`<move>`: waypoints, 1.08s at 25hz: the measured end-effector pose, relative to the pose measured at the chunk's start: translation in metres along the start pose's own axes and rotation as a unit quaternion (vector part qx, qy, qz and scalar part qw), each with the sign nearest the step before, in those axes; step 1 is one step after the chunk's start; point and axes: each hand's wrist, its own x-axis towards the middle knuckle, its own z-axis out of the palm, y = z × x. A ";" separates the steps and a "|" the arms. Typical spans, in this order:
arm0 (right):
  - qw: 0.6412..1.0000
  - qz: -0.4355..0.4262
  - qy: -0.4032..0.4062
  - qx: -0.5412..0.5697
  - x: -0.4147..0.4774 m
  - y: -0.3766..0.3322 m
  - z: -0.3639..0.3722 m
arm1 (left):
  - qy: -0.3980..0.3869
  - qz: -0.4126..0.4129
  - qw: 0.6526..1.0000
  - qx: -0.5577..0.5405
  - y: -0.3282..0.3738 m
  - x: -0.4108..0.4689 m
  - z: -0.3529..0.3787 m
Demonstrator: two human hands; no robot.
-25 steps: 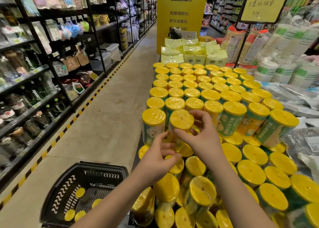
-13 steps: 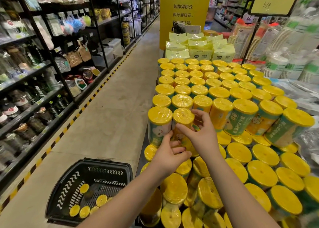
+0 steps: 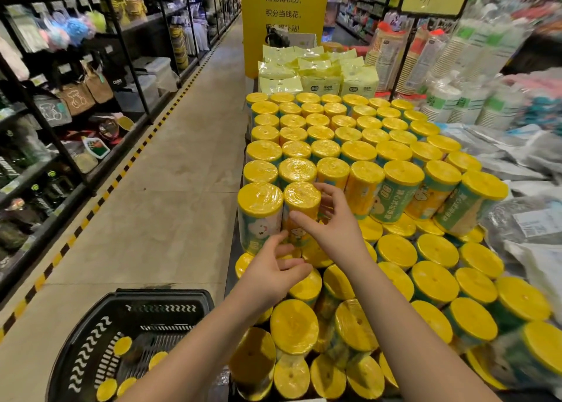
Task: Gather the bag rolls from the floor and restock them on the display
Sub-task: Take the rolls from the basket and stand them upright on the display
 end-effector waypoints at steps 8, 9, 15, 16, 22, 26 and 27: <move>0.978 -0.100 -0.038 -0.181 -0.049 -0.031 -0.040 | 0.034 0.143 0.936 0.321 0.052 -0.044 -0.041; 0.964 -0.136 -0.056 -0.220 -0.055 -0.040 -0.045 | 0.055 0.173 0.900 0.396 0.058 -0.051 -0.044; 0.869 -0.294 -0.136 -0.375 -0.073 -0.087 -0.043 | 0.141 0.118 0.786 0.590 0.080 -0.080 -0.051; 0.868 -0.298 -0.150 -0.369 -0.074 -0.092 -0.038 | 0.153 0.099 0.778 0.602 0.081 -0.087 -0.053; 0.860 -0.328 -0.222 -0.322 -0.097 -0.121 0.018 | 0.204 0.009 0.758 0.619 0.067 -0.145 -0.082; 0.834 -0.348 -0.275 -0.328 -0.117 -0.144 0.074 | 0.240 -0.022 0.763 0.600 0.043 -0.189 -0.123; 0.832 -0.349 -0.284 -0.324 -0.123 -0.150 0.091 | 0.247 -0.029 0.763 0.597 0.035 -0.200 -0.138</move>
